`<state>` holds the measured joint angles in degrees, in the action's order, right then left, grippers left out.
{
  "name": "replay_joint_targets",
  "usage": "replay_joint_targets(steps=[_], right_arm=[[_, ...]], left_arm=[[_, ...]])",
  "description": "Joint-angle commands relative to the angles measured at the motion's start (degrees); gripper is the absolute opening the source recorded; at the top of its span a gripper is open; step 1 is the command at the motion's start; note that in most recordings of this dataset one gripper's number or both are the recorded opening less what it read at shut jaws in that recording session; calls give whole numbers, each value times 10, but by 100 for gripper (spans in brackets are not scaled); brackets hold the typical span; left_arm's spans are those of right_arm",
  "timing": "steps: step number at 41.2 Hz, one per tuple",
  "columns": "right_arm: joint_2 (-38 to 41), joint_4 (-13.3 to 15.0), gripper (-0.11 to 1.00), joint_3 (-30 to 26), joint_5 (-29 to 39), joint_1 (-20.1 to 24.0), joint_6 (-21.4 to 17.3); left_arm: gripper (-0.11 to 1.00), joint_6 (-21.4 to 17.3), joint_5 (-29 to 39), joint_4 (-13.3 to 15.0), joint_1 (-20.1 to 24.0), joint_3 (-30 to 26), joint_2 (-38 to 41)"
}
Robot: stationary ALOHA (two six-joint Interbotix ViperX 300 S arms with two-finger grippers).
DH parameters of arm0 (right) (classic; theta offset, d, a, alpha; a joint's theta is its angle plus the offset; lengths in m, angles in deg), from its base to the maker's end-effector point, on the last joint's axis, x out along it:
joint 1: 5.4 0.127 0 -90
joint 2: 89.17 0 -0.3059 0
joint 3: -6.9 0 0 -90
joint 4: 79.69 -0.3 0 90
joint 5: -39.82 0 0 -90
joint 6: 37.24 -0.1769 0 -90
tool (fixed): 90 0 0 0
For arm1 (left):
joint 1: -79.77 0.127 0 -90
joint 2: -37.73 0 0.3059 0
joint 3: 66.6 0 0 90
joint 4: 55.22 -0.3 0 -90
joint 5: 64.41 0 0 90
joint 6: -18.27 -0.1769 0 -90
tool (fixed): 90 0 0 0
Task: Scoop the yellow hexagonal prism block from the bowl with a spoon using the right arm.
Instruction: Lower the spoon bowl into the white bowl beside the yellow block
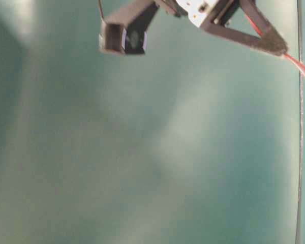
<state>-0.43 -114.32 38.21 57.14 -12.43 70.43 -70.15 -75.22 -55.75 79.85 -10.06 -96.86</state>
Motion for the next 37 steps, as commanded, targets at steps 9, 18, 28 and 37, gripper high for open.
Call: replay_joint_targets(steps=[9, 18, 28, 37], right_arm=[[25, 27, 22, -45, 37, -4, -9], [44, 47, 22, -45, 39, -4, -29], [62, 65, 22, -43, 39, -4, -44], [77, 76, 22, -48, 39, -4, -46]], left_arm=[[0, -1, -5, -2, 0, -12, 5], [0, -1, -4, -2, 1, -12, 4], [0, -1, -4, -2, 0, -12, 4], [0, -1, -4, -2, 1, -12, 4]])
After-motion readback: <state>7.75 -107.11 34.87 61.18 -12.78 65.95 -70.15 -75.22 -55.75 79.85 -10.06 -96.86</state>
